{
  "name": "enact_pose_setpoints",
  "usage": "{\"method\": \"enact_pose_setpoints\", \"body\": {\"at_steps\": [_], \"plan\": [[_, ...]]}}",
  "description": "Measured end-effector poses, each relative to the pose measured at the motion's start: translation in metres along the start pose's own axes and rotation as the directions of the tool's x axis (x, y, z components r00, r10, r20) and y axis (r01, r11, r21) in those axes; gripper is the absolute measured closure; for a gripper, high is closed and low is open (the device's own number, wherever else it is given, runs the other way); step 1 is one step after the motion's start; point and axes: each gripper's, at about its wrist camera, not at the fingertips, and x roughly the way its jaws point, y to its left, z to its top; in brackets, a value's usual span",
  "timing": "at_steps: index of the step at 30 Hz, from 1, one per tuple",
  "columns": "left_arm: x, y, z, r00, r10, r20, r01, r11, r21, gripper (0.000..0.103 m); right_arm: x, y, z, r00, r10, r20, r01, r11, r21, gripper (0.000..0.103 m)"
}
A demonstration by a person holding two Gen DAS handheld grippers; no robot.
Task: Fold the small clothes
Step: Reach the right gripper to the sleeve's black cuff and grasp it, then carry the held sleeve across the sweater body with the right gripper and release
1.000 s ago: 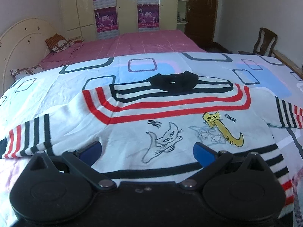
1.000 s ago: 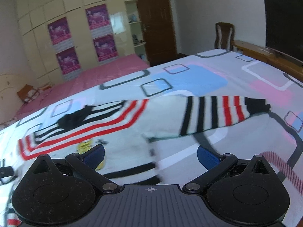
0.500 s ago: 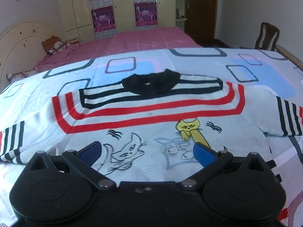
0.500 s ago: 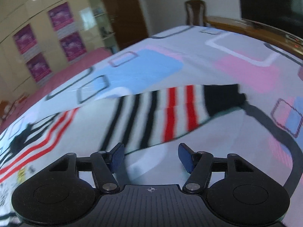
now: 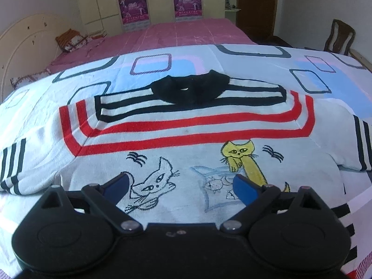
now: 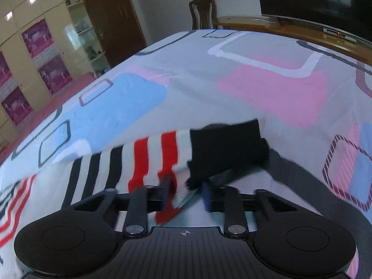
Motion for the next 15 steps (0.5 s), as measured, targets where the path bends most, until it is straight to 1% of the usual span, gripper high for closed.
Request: {"method": "enact_pose_setpoints", "body": {"at_steps": [3,6,9,12,15], "plan": [[-0.002,0.004,0.0,1.0,-0.002,0.012,0.002,1.0,-0.012,0.008,-0.002,0.003,0.001,1.0,0.017,0.023,-0.017,1.0,-0.021,0.093],[-0.005,0.008,0.0,1.0,-0.001,0.026,0.001,1.0,-0.013,0.009,-0.013,0.013,0.004,0.996,0.056,0.067,-0.052,0.997,-0.055,0.095],[-0.009,0.019,0.001,0.999,-0.021,0.032,0.023,0.999,-0.044,0.013,-0.033,0.041,0.006,0.986,0.128,0.11,-0.113,0.984,-0.135,0.095],[-0.014,0.033,0.0,0.999,-0.026,0.044,0.029,0.997,-0.078,0.015,-0.052,0.084,0.002,0.966,0.221,0.134,-0.184,0.953,-0.241,0.095],[-0.018,0.051,-0.004,0.999,-0.017,0.05,0.022,0.994,-0.104,0.015,-0.068,0.135,-0.012,0.937,0.331,0.111,-0.281,0.903,-0.326,0.095]]}}
